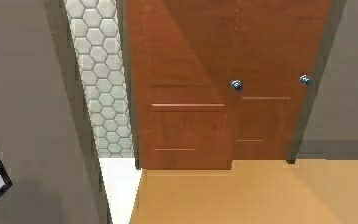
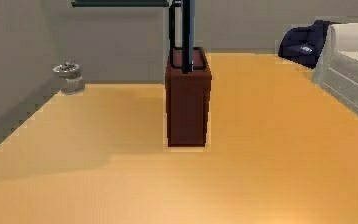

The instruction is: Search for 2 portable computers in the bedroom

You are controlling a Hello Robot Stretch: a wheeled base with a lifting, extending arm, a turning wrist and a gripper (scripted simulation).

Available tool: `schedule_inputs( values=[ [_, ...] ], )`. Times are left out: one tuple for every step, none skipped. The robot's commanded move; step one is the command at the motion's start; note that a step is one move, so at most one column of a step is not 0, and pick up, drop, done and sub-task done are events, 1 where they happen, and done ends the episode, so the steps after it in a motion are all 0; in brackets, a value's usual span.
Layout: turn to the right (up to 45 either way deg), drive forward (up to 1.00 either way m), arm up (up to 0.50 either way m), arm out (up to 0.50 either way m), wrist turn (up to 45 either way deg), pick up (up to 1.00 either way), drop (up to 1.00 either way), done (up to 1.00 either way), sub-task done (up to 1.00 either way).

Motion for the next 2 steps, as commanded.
schedule_inputs(
  values=[
    [0.0,1.0,0.0,0.0,0.0,0.0,0.0,0.0,0.0],
    [-39.0,0.0,0.0,0.0,0.0,0.0,0.0,0.0,0.0]
  ],
)
